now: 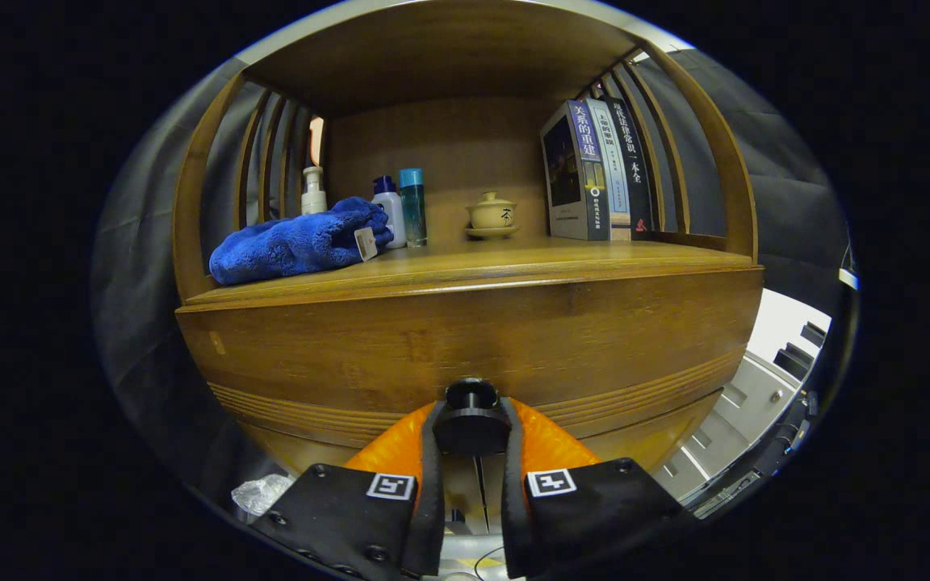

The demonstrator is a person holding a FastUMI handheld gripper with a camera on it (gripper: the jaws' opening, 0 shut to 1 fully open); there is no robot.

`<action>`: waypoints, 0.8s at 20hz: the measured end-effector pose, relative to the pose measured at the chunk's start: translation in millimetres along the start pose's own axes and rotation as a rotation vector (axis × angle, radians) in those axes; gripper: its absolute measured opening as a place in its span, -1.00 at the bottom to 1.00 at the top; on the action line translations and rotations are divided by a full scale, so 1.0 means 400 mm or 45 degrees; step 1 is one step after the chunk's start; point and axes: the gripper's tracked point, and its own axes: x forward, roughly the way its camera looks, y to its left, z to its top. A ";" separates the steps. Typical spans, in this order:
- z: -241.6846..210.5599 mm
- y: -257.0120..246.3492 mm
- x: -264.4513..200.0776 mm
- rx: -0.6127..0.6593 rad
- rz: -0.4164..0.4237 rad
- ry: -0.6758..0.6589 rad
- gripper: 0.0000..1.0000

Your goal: Pull open the drawer, take out the items inside it, and place them on the countertop above the cabinet.

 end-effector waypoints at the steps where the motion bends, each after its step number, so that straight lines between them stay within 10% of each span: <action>1: -0.004 0.000 -0.009 -0.007 0.001 0.001 -0.25; 16: -0.038 -0.003 -0.129 0.024 0.008 0.076 -0.25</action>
